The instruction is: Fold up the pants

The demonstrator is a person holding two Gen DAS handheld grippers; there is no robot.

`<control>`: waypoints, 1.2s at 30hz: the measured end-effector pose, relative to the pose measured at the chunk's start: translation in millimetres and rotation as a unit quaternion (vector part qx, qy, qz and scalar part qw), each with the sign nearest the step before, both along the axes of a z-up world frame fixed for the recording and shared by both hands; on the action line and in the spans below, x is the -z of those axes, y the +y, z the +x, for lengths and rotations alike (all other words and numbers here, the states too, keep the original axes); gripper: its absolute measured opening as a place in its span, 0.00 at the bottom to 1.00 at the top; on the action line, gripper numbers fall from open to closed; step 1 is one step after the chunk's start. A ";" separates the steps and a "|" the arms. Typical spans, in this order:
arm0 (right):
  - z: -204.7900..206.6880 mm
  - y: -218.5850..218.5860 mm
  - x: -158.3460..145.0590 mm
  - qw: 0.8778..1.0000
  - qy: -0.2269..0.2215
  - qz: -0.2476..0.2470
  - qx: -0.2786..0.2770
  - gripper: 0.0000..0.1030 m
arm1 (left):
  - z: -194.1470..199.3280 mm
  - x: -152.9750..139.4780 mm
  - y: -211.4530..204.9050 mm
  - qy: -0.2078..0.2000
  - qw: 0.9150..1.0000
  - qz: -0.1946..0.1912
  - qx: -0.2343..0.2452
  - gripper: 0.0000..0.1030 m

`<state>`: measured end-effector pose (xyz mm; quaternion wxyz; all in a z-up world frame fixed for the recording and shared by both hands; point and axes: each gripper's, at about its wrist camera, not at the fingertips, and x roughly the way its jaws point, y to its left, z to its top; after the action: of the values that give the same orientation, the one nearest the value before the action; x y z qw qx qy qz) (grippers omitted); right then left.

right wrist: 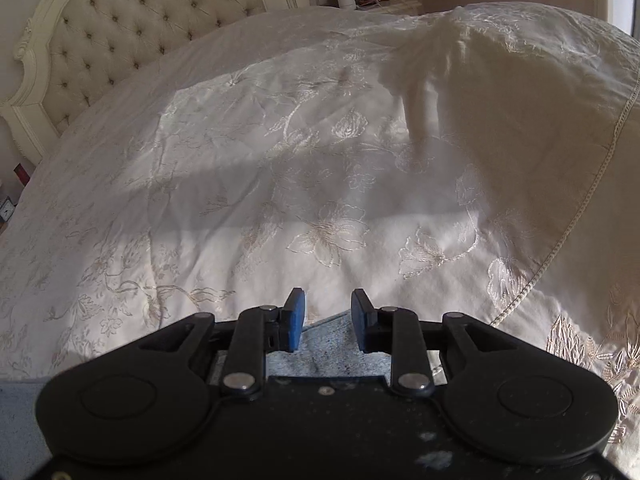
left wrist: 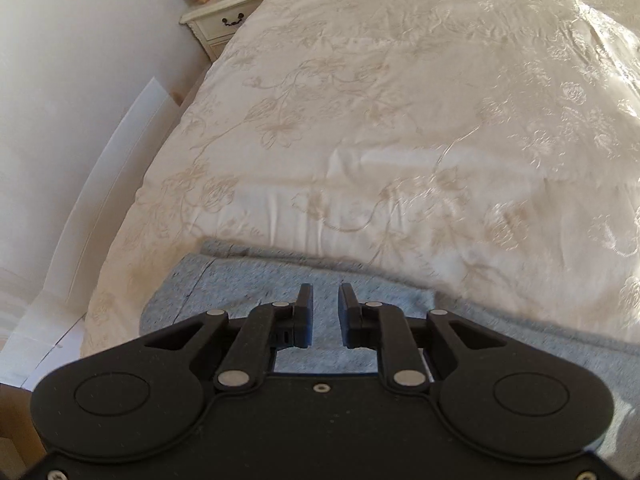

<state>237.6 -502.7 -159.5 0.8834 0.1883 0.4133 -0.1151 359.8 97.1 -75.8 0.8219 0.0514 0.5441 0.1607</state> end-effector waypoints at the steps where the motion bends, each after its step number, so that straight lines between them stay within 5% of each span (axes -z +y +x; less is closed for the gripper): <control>1: -2.3 9.3 -4.5 1.000 -0.002 0.006 -0.010 0.27 | -6.1 3.9 8.4 0.005 1.000 -0.003 -0.002 0.24; 6: -15.1 66.3 -18.1 0.998 0.000 0.032 -0.059 0.29 | -18.8 25.8 48.4 0.030 0.999 -0.018 0.002 0.24; 13: -32.7 206.4 -19.9 0.988 0.019 0.070 -0.139 0.30 | -21.9 50.6 80.7 0.044 0.996 -0.018 0.080 0.24; 24: -31.8 427.3 0.6 0.945 0.058 0.118 -0.300 0.31 | 28.5 106.5 117.0 0.064 0.986 0.033 0.149 0.24; 31: -10.3 485.0 19.5 0.931 0.082 0.095 -0.342 0.30 | 33.4 127.1 99.5 0.050 0.976 0.090 0.191 0.17; 36: 20.1 477.8 49.4 0.943 0.118 0.064 -0.304 0.29 | 27.9 119.9 93.5 0.041 0.976 0.113 0.183 0.19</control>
<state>257.7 -25.0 -208.8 0.8074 0.0955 0.5586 0.1641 387.8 190.6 -195.7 0.8031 0.2496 0.5370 0.0659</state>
